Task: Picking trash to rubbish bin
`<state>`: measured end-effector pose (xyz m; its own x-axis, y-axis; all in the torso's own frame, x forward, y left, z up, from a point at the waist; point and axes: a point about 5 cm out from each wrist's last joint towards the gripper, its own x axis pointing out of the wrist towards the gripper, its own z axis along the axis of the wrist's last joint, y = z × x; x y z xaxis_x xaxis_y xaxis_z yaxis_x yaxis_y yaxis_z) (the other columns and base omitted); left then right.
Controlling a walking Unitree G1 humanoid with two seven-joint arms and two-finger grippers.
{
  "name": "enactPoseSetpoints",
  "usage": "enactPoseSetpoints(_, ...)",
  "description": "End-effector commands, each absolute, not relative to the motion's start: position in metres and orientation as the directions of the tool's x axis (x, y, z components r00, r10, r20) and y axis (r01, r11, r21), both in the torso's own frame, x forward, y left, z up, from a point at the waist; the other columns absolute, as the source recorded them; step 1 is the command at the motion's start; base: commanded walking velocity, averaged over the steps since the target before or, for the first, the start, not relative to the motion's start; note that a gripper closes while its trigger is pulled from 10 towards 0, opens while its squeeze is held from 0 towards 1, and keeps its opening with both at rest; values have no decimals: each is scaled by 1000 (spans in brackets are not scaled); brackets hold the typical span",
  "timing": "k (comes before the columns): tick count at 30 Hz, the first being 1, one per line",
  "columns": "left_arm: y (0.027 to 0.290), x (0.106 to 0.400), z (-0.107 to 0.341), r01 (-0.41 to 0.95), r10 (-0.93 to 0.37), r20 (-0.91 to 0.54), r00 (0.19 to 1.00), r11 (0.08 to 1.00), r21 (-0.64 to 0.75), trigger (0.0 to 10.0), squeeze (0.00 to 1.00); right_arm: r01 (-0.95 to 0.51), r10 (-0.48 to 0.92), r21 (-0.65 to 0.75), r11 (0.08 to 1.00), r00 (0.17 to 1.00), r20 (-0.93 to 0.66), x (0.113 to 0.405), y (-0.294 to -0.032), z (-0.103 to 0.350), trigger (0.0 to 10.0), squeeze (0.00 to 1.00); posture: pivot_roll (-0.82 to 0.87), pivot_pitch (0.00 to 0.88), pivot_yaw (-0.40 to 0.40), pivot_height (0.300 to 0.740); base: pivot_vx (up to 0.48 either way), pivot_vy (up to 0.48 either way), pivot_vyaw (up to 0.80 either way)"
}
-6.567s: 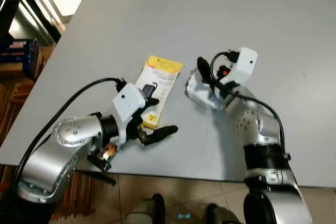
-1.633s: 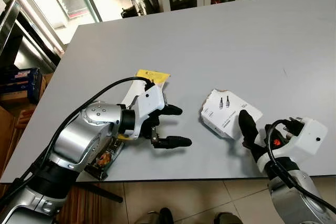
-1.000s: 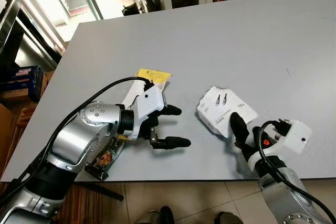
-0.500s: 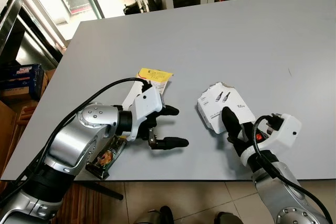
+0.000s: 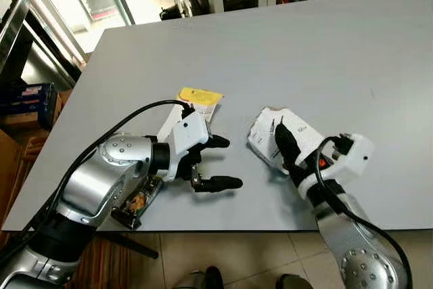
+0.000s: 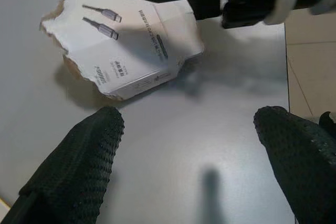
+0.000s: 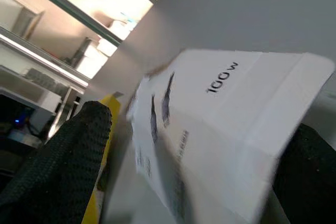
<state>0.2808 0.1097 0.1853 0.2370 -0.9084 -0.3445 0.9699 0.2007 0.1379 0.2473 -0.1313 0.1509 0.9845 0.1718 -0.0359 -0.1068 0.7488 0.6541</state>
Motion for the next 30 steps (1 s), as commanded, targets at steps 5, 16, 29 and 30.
enactPoseSetpoints(5, 116, 278, 186, 965, -899, -356, 257, 219, 143, 10000, 0, -141, 210, 748, 648, 978, 1, 260, -111, 149, 10000, 0, -15, 163, 170, 740, 0, 0, 0)
enactPoseSetpoints(16, 122, 273, 187, 960, -888, -368, 276, 239, 144, 10000, 0, -205, 344, 777, 596, 939, -16, 275, -90, 132, 10000, 0, 26, 181, 156, 740, 0, 0, 0)
enactPoseSetpoints(29, 124, 270, 187, 955, -883, -366, 294, 259, 144, 10000, 0, -265, 385, 750, 605, 923, 16, 288, -89, 135, 0, 0, 38, 181, 143, 740, 0, 0, 0)
enactPoseSetpoints(30, 123, 270, 187, 955, -883, -365, 296, 260, 145, 10000, 0, -264, 386, 749, 608, 923, 12, 287, -89, 132, 0, 0, 37, 180, 144, 740, 0, 0, 0)
